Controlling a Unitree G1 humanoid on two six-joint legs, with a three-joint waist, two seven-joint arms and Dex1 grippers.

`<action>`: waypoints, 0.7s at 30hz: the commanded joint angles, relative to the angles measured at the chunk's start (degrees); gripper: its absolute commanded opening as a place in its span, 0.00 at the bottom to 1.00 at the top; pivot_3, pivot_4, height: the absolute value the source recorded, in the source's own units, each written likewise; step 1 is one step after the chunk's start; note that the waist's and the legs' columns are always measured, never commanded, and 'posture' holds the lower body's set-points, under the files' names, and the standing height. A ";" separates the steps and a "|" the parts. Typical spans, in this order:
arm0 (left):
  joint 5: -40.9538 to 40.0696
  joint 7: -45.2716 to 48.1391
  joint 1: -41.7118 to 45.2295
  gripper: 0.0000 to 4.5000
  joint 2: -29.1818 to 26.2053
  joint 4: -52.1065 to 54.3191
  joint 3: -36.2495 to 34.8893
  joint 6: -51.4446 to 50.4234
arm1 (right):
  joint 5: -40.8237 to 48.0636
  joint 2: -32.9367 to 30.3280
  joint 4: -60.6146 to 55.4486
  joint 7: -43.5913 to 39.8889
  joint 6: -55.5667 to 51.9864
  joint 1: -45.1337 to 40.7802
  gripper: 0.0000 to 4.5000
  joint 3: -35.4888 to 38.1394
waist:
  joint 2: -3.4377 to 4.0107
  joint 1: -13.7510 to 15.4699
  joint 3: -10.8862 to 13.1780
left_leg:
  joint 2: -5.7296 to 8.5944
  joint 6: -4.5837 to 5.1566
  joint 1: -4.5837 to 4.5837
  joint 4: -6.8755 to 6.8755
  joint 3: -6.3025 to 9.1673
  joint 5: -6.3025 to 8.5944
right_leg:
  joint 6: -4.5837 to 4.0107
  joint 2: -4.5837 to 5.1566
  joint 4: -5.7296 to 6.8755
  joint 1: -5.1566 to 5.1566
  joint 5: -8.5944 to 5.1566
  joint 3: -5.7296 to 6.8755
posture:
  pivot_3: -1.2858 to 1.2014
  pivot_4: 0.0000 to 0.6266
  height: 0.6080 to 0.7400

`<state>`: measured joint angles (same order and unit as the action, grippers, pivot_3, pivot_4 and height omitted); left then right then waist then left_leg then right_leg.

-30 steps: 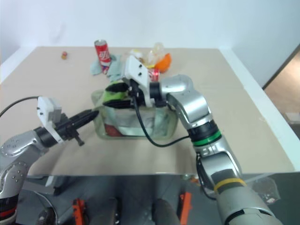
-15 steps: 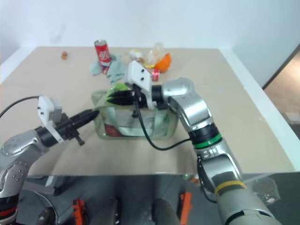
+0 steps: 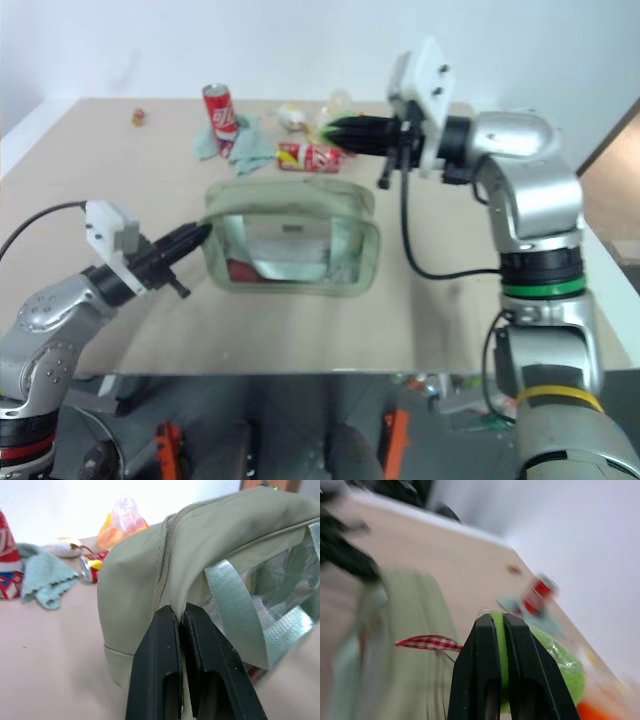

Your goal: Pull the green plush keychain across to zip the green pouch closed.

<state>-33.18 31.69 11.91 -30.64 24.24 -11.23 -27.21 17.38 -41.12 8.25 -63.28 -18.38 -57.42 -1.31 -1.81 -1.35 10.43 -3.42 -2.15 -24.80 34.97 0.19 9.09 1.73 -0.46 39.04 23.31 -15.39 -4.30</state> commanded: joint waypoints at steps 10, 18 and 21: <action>5.70 -3.60 0.54 0.00 0.90 -0.52 -1.12 5.05 | -6.32 -7.12 5.66 15.53 6.10 18.33 0.01 8.52 | 0.02 -0.09 0.01 | 0.00 0.01 0.03 -0.11 -0.12 0.00 | -0.02 -0.02 0.00 0.04 0.00 -0.16 | 0.52 0.24 1.00; 7.54 -5.53 1.31 0.00 2.76 -0.27 0.67 4.99 | -11.66 7.26 -5.80 28.16 6.53 33.27 0.01 1.63 | 0.04 -1.25 0.02 | -0.07 -0.18 0.16 -0.18 -0.09 -0.05 | 0.04 -0.14 0.05 0.01 -0.01 -0.18 | 0.52 0.24 1.00; 7.64 -5.66 1.65 0.00 2.88 -0.16 0.62 4.68 | -12.80 9.87 -3.56 29.53 8.47 33.90 0.01 0.66 | 0.02 -1.35 0.01 | -0.06 -0.38 0.20 -0.14 -0.11 -0.23 | 0.14 -0.14 0.05 -0.02 0.17 -0.23 | 0.52 0.24 1.00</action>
<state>-25.83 27.27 12.57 -27.70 23.11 -9.06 -23.42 5.50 -31.73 4.16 -35.39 -11.29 -23.93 -0.75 -1.79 -2.71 10.44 -3.49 -2.52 -24.58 34.85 0.07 8.84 1.89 -0.60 39.08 23.26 -15.18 -4.54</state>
